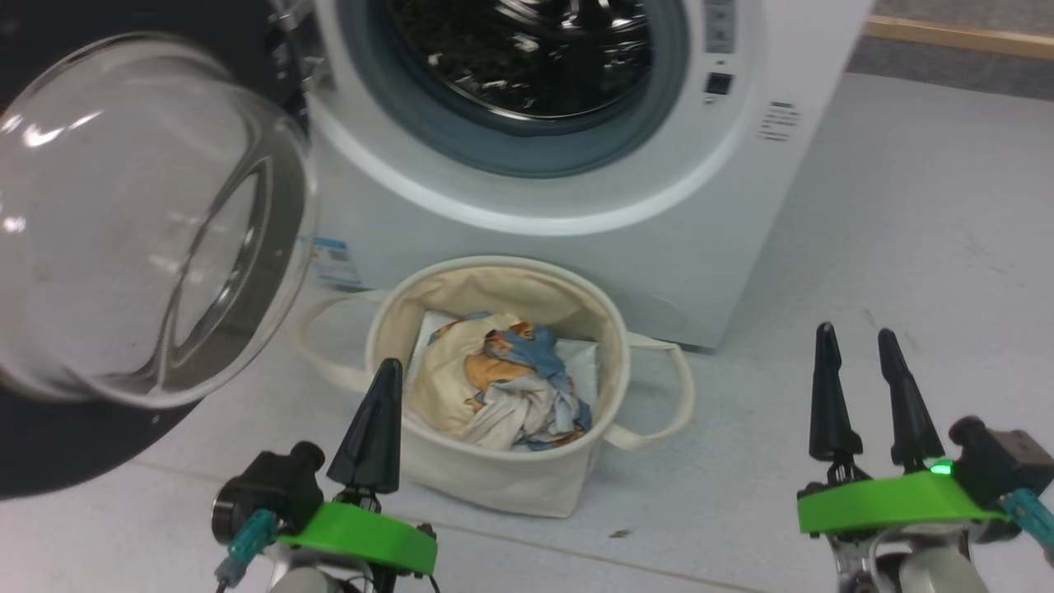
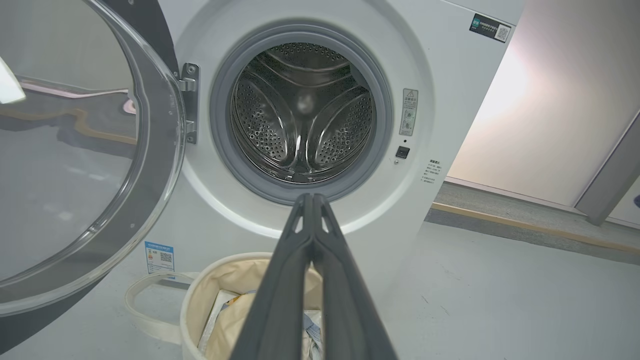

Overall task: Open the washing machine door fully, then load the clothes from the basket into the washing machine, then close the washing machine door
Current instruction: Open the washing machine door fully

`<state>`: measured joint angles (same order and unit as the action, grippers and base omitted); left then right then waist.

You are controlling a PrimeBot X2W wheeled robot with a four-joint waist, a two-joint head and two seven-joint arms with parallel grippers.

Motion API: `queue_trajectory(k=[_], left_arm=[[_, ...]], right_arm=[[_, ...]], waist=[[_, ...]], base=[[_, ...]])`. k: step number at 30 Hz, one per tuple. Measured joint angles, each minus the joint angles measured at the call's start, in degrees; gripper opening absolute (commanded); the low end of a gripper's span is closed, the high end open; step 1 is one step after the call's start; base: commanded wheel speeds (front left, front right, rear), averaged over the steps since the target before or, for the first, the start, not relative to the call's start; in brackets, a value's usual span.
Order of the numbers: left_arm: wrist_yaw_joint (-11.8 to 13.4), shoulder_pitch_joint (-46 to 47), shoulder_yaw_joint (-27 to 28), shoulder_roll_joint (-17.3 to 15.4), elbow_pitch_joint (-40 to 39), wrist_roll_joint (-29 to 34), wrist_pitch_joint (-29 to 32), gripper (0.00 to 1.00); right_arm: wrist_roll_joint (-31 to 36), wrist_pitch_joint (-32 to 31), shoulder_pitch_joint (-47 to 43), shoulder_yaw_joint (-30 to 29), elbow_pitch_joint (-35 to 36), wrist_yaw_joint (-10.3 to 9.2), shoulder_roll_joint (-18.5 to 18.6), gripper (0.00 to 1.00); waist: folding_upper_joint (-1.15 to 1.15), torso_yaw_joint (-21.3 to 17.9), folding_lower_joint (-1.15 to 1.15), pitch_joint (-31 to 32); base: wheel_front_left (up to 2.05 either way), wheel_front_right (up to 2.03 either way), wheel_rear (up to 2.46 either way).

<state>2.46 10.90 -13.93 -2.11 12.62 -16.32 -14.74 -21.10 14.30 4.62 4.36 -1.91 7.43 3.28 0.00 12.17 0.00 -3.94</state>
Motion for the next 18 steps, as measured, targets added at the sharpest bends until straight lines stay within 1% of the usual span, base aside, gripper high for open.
queue_trajectory(k=[3,4,5,6,8,12,16,18], left_arm=[[0.3,-0.7,-0.2,0.0,0.8,0.0,0.0,0.00],[0.7,-1.0,-0.2,0.0,1.0,-0.1,0.0,0.64],[1.2,-1.4,-0.1,0.0,1.1,-0.2,0.0,0.64],[1.5,-1.8,-0.1,0.0,1.4,0.1,0.0,1.00],[1.7,-2.4,-0.5,0.0,2.5,0.2,0.0,1.00],[3.1,-3.1,-0.6,-0.1,3.2,0.2,0.0,1.00],[3.6,-3.4,-0.5,-0.1,2.6,0.4,0.0,1.00],[3.6,-3.5,-0.5,-0.1,2.6,0.7,0.0,1.00]], right_arm=[[1.3,0.0,-2.0,0.0,0.5,0.00,-0.2,1.00],[1.9,0.0,-2.3,0.0,0.5,0.00,-0.2,1.00],[2.6,0.0,-2.7,0.0,0.3,0.00,-0.3,1.00],[3.4,0.0,-2.9,0.0,-0.1,0.00,-0.3,1.00],[4.0,0.0,-3.0,0.0,-1.2,0.00,-0.3,1.00],[5.5,0.0,-3.7,-0.1,-2.3,0.00,-0.3,1.00],[6.5,0.0,-3.8,-0.1,-3.0,0.00,-0.4,1.00],[8.5,0.0,-3.8,-0.1,-3.7,0.00,-0.4,1.00]], waist=[[0.00,-3.0,0.00,0.7],[0.00,-3.9,0.00,0.8],[0.00,-4.8,0.00,1.0],[0.00,-5.7,0.00,1.1],[0.00,-7.1,0.00,1.4],[0.00,-8.7,0.00,2.0],[0.00,-9.3,0.00,2.3],[0.00,-9.2,0.00,2.3]], base=[[0.00,0.00,0.00],[0.00,0.00,0.00],[0.00,0.00,0.00],[0.00,0.00,0.00],[0.00,0.00,0.00],[0.00,0.00,0.00],[0.00,0.00,0.00],[0.00,0.00,0.00]])
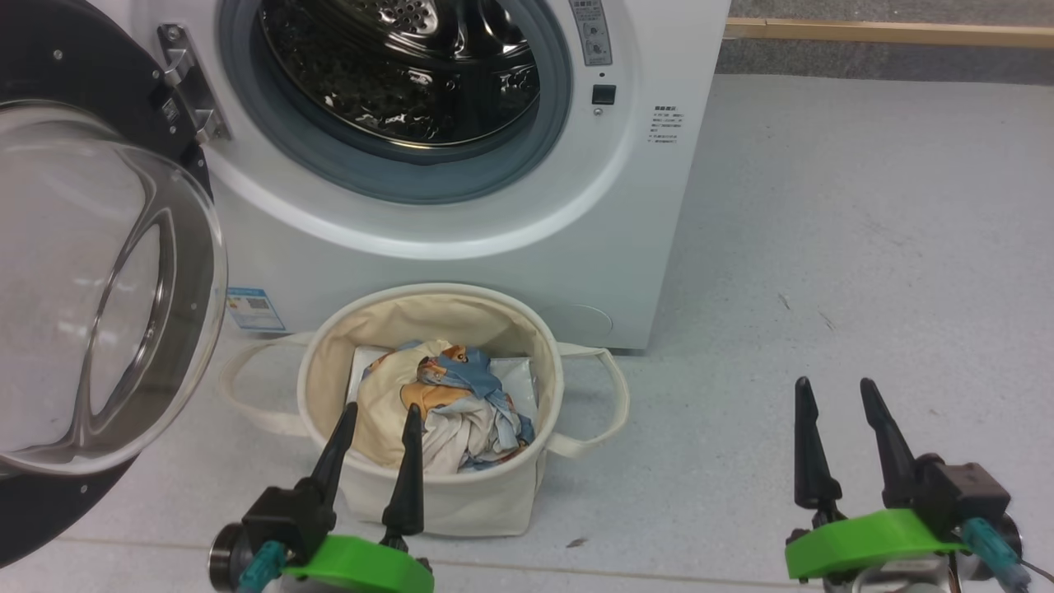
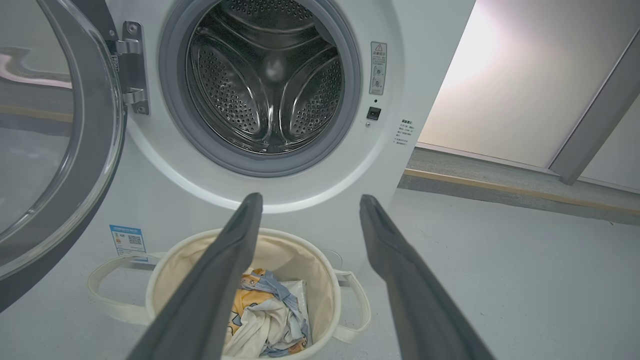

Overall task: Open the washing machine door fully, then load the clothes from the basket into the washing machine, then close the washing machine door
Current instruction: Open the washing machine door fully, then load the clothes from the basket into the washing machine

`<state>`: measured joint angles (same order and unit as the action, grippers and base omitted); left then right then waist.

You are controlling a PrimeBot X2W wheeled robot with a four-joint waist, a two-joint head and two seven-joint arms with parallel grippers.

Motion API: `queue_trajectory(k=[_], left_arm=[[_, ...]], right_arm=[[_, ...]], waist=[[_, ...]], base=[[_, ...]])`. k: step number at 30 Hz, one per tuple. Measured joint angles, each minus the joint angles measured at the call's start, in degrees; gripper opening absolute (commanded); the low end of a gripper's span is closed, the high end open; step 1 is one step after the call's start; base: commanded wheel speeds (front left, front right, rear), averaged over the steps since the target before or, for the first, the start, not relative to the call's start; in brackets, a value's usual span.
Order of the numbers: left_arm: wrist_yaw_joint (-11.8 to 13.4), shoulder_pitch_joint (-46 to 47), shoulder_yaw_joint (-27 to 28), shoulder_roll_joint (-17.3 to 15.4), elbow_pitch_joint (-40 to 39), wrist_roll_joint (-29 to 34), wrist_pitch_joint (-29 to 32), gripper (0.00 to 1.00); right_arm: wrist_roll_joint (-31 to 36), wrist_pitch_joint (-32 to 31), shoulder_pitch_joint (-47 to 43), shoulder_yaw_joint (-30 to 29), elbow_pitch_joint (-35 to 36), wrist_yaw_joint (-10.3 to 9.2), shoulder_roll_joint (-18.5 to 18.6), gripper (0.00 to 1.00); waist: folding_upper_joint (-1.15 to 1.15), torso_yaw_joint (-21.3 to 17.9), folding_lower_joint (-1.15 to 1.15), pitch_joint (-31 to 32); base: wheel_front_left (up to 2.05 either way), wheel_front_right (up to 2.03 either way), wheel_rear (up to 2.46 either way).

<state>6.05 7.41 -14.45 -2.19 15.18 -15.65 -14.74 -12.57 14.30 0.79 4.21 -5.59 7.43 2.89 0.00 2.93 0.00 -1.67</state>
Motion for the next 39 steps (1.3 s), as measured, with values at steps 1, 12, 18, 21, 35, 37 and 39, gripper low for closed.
queue_trajectory(k=[1,12,18,21,35,37,39], left_arm=[[0.0,-0.1,0.0,0.0,0.0,0.0,0.0,1.00],[1.1,-0.3,-0.1,0.0,0.0,2.4,0.0,1.00],[3.0,-0.3,-0.1,0.0,0.1,5.1,0.0,1.00],[2.9,-0.3,-0.3,0.0,0.6,4.3,0.0,1.00],[2.0,-0.3,-1.5,-0.1,4.6,0.4,0.0,1.00],[2.0,-0.3,-1.5,-0.1,4.6,0.4,0.0,1.00],[2.1,-0.3,-1.5,-0.3,4.6,0.4,0.0,1.00]], right_arm=[[0.7,0.0,0.0,0.0,-0.4,0.00,0.0,1.00],[6.8,0.0,0.0,-0.1,-2.0,0.00,-0.1,1.00],[7.4,0.0,0.0,-0.3,-2.4,0.00,-0.1,1.00],[6.8,0.0,0.0,-0.3,-2.5,0.00,-0.1,1.00],[4.8,0.0,0.0,0.2,-2.6,0.00,-0.1,1.00],[4.6,0.0,0.0,0.3,-2.6,0.00,-0.2,1.00],[4.5,0.0,0.0,0.4,-2.5,0.01,-0.2,1.00]], waist=[[0.00,0.1,0.00,0.0],[0.00,0.6,0.00,0.1],[0.00,0.7,0.00,0.2],[0.00,0.8,0.00,0.2],[0.00,0.9,0.00,0.4],[0.00,0.9,0.00,0.1],[0.00,0.9,0.00,-0.5]], base=[[0.00,0.00,0.00],[0.00,0.00,0.00],[0.00,0.00,0.00],[0.00,0.00,0.00],[0.41,-0.48,0.08],[1.34,-1.39,0.05],[1.67,-1.74,0.06]])
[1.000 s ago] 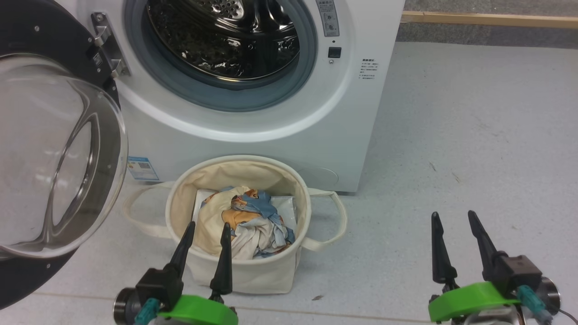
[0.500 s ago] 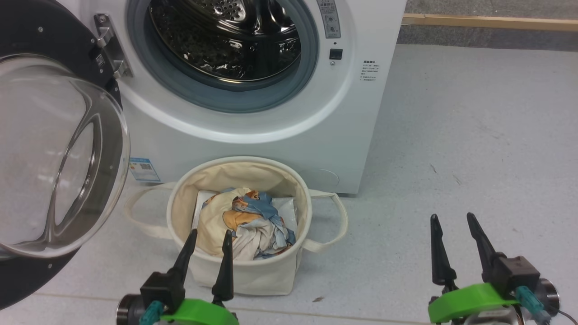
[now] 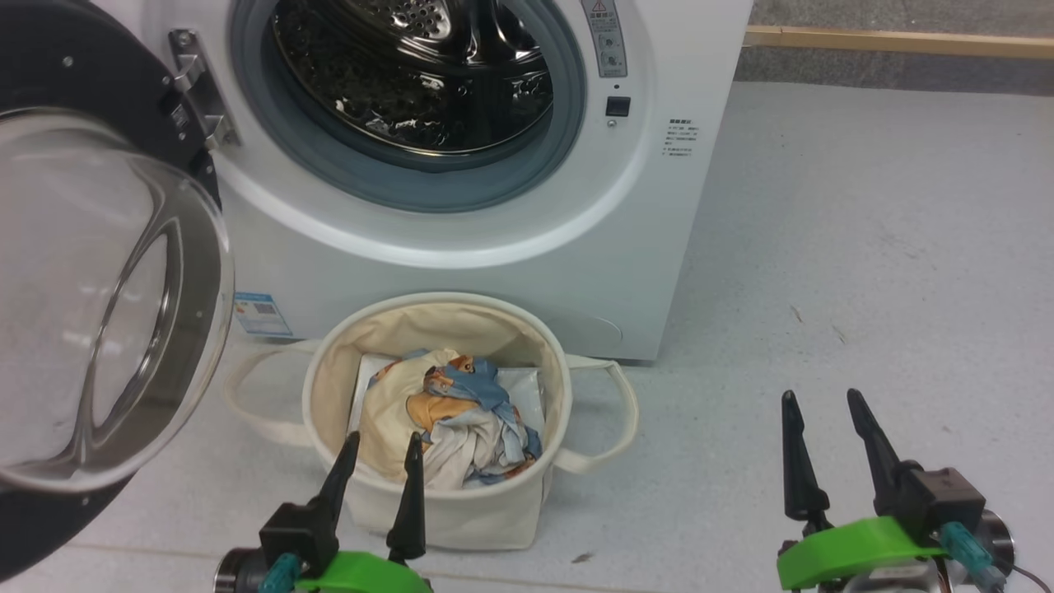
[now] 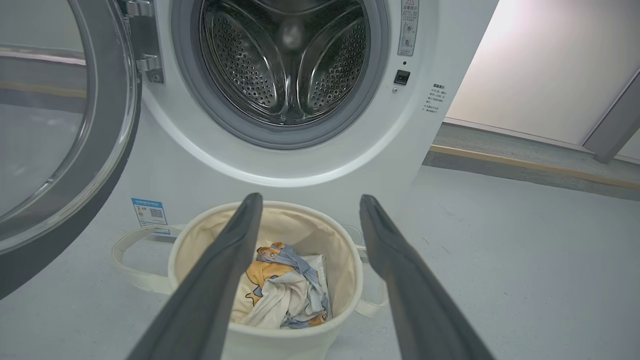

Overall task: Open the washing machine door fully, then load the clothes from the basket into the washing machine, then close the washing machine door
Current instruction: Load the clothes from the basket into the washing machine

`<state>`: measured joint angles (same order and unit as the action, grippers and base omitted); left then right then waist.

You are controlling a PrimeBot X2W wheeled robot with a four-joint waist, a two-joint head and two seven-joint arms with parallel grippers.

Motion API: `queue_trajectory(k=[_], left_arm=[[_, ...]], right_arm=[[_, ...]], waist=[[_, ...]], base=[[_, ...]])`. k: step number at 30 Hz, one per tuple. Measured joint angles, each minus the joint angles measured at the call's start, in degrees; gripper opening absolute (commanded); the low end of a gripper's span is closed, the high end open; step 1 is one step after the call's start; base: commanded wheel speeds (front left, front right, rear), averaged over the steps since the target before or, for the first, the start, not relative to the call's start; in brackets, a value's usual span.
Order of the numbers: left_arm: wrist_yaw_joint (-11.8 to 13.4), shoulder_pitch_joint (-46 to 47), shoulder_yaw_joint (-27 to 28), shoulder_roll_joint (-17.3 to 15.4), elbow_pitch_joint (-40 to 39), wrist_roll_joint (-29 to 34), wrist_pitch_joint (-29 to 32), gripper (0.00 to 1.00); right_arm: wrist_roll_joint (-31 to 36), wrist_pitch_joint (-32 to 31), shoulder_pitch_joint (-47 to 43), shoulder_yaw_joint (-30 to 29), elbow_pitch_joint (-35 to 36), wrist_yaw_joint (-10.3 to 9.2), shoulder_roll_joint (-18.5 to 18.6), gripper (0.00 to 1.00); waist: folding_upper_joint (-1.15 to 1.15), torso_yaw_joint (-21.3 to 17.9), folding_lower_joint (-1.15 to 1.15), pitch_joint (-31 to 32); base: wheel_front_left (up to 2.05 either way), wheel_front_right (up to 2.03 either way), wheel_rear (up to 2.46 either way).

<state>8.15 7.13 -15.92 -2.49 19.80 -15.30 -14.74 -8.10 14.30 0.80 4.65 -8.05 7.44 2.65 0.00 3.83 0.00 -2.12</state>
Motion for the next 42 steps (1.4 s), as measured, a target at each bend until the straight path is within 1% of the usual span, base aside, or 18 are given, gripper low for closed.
queue_trajectory(k=[5,9,11,18,22,27,32,33,37,38,42], left_arm=[[0.2,0.4,0.1,0.0,0.1,0.0,0.0,1.00],[2.0,1.5,1.2,0.0,-1.0,2.1,0.0,1.00],[2.5,1.9,1.5,0.0,-0.8,3.0,0.0,1.00],[2.7,2.3,1.3,0.0,2.1,3.6,0.0,1.00],[2.6,2.9,0.9,0.0,3.9,3.6,0.0,1.00],[1.8,6.1,-0.1,0.1,11.2,5.0,0.0,1.00],[-0.3,14.9,-2.1,0.2,24.0,6.8,0.0,1.00],[-0.3,14.9,-2.1,0.2,24.0,6.8,0.0,1.00],[-1.7,23.1,-2.7,0.4,31.4,6.5,0.0,1.00],[-1.7,25.0,-3.1,0.5,32.7,6.4,0.0,1.00],[-2.6,32.1,-6.8,0.6,40.5,6.0,0.0,1.00]], right_arm=[[0.0,0.0,0.1,0.0,0.0,0.00,0.0,1.00],[0.0,0.0,0.2,0.3,0.0,0.00,0.0,1.00],[-0.2,0.0,0.2,0.8,0.0,0.00,0.0,1.00],[-1.0,0.0,0.4,2.7,0.8,0.00,0.0,1.00],[-0.4,0.0,0.3,2.7,3.6,0.00,0.0,1.00],[1.6,0.0,0.3,2.8,7.4,0.00,0.0,1.00],[3.7,0.0,1.2,1.9,9.8,0.00,0.0,1.00],[3.7,0.0,1.2,1.9,9.8,0.00,0.0,1.00],[4.6,0.0,3.6,-0.5,11.1,0.00,0.1,1.00],[4.9,0.0,4.3,-1.1,11.3,0.00,0.2,1.00],[5.1,0.0,7.2,-2.5,11.6,0.00,0.7,1.00]], waist=[[0.00,0.1,0.00,-0.9],[0.00,0.1,0.00,-1.8],[0.00,0.1,0.00,-2.2],[0.00,0.4,0.00,-3.3],[0.00,0.4,0.00,-4.5],[0.00,-0.2,0.00,-7.5],[0.00,-1.0,0.00,-12.2],[0.00,-1.0,0.00,-12.2],[0.00,-1.7,0.00,-17.1],[0.00,-1.9,0.00,-18.4],[0.00,-2.6,0.00,-23.9]], base=[[2.06,-2.13,0.07],[1.88,-2.01,0.12],[1.54,-1.54,0.00],[0.93,-0.93,0.00],[0.19,-0.19,0.00],[0.00,0.00,0.00],[0.00,0.00,0.00],[0.00,0.00,0.00],[0.00,0.00,0.00],[0.00,0.00,0.00],[0.00,0.00,0.00]])
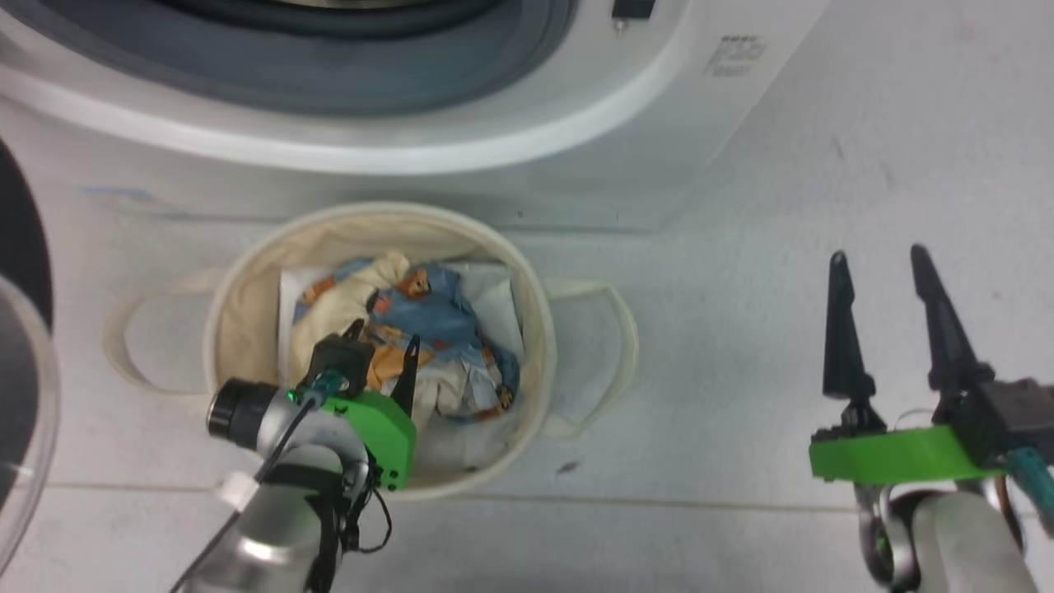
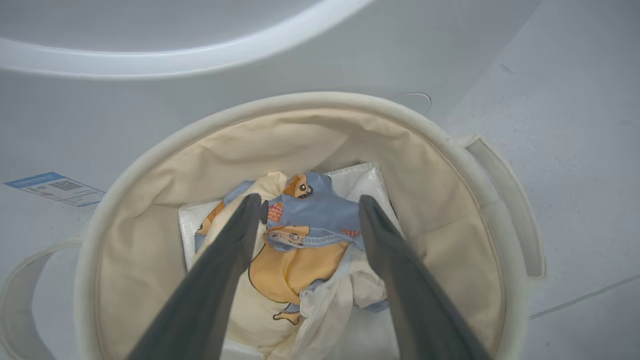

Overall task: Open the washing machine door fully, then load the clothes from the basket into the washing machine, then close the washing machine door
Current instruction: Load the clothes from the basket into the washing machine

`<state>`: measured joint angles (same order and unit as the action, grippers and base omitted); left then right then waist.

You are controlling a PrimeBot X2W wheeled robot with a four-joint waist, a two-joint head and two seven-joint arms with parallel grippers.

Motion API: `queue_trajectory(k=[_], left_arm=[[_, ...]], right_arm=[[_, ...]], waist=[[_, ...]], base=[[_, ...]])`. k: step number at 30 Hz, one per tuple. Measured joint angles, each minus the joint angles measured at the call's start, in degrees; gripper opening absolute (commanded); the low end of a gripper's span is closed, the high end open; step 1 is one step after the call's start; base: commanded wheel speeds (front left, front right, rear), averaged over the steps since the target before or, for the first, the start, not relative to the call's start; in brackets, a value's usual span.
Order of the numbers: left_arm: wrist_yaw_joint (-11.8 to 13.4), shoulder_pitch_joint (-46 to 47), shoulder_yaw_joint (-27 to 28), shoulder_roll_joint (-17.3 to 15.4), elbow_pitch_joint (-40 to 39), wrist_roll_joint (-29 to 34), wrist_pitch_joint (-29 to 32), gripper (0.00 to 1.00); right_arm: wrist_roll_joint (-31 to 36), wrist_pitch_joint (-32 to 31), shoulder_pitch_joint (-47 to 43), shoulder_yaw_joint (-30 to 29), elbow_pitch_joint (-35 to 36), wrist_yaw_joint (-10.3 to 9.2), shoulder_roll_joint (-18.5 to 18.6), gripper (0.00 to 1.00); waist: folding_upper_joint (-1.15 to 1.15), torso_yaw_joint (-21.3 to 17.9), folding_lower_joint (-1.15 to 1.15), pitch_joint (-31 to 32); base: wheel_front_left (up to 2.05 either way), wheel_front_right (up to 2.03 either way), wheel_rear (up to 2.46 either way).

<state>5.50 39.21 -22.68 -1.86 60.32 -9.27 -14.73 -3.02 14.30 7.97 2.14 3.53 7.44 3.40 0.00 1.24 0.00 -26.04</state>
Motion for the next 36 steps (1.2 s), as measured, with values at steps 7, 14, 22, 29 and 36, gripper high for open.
queue_trajectory(k=[7,14,22,29,36], left_arm=[[-0.5,7.7,-2.9,0.1,8.6,-3.9,0.3,1.00],[0.2,12.9,-8.8,0.2,11.7,-4.2,2.4,1.00],[2.0,17.6,-17.3,-0.2,13.5,3.6,7.5,1.00],[2.6,20.1,-23.0,-1.3,13.7,8.8,12.3,1.00],[3.1,20.8,-22.2,-1.4,13.7,7.1,16.1,0.00]], right_arm=[[0.0,0.0,5.6,-2.4,0.1,0.00,0.6,1.00],[0.0,0.0,7.7,-3.1,0.1,0.00,0.6,1.00],[0.0,0.0,8.5,-3.2,0.4,0.00,0.6,1.00],[0.0,0.0,9.4,-3.1,0.7,0.00,0.5,1.00],[0.5,0.0,9.4,-3.1,1.0,0.00,0.5,1.00]], waist=[[0.00,-1.4,0.01,-9.2],[0.00,-2.7,0.01,-15.6],[0.00,-3.4,0.01,-19.3],[0.00,-4.0,0.00,-21.7],[0.00,-4.2,0.00,-22.8]], base=[[0.00,0.00,0.00],[0.00,0.00,0.00],[0.00,0.00,0.00],[0.00,0.00,0.00],[0.00,0.00,0.00]])
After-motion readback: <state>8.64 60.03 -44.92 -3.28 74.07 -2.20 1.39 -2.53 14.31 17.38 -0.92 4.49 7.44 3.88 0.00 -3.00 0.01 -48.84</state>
